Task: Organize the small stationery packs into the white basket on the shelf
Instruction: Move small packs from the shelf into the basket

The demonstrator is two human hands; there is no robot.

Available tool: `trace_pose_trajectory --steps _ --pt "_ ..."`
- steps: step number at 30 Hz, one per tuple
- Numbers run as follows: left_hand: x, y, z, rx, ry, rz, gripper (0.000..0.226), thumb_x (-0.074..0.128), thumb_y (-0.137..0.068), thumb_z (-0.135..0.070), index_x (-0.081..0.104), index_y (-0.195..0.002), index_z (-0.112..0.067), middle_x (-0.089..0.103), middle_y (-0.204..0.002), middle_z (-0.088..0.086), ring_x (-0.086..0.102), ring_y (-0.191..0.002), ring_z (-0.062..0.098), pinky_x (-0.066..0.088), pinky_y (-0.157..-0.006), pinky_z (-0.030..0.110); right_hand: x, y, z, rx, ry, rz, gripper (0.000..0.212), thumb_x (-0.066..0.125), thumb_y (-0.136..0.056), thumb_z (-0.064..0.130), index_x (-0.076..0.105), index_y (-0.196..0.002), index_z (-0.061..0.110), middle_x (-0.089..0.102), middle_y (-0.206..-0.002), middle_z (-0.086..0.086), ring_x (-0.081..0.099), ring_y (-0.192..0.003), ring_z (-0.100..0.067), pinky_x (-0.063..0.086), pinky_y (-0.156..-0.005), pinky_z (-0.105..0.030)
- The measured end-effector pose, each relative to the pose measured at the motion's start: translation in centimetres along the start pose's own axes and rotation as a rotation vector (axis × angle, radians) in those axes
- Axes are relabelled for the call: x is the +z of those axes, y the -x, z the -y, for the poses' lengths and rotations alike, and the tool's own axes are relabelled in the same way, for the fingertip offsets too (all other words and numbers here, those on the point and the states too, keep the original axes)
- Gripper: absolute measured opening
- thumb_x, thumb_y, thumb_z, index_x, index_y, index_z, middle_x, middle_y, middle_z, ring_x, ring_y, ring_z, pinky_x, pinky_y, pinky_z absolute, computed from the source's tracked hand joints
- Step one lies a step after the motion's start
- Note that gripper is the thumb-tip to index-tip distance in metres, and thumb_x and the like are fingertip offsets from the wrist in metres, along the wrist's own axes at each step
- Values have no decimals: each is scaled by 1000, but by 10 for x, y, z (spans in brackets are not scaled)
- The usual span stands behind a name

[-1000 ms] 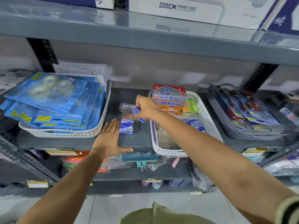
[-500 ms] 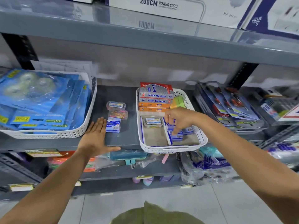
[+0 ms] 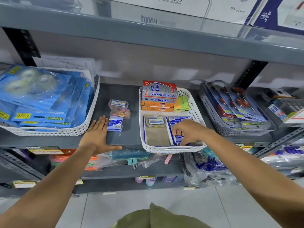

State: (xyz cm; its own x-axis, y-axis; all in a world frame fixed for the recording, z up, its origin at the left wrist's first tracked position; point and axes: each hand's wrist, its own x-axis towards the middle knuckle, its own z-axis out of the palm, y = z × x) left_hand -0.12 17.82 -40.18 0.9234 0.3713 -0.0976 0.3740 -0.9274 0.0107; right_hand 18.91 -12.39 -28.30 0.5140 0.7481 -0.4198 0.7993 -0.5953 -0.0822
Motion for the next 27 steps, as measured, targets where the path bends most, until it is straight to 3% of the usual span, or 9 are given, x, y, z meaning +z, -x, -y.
trace_pose_trajectory --steps 6,9,15,22,27 --pt "-1 0 -1 -5 3 11 145 15 -45 -103 -15 -151 -9 -13 -162 7 -12 -149 19 -6 -121 36 1 2 -5 -8 17 7 43 83 -69 23 63 -107 20 60 -90 2 52 -82 -17 48 -72 -32" --pt "-1 0 -1 -7 -5 11 145 13 -45 -103 -15 -151 -9 -14 -161 7 -13 -149 18 -6 -121 36 1 7 -12 19 75 21 42 81 -72 26 62 -110 25 66 -99 3 50 -83 -15 36 -60 -25" --pt "-1 0 0 -6 -11 7 144 12 -45 -104 -14 -151 -9 -13 -161 7 -12 -149 19 -6 -122 37 11 10 -19 37 8 -85 36 79 -72 35 66 -105 30 70 -97 7 62 -88 -15 44 -69 -25" --pt "0 -1 1 -8 -26 16 141 15 -49 -102 -17 -151 -10 -15 -161 7 -12 -149 20 -6 -121 37 19 11 -14 77 -70 -173 29 72 -74 51 66 -97 34 66 -88 14 58 -84 -10 48 -75 -28" --pt "0 0 0 -6 -14 -1 142 18 -49 -102 -14 -151 -8 -14 -161 8 -11 -149 20 -6 -122 36 21 8 -7 104 -75 -200 28 73 -73 49 65 -92 30 66 -88 12 57 -84 -12 48 -76 -29"
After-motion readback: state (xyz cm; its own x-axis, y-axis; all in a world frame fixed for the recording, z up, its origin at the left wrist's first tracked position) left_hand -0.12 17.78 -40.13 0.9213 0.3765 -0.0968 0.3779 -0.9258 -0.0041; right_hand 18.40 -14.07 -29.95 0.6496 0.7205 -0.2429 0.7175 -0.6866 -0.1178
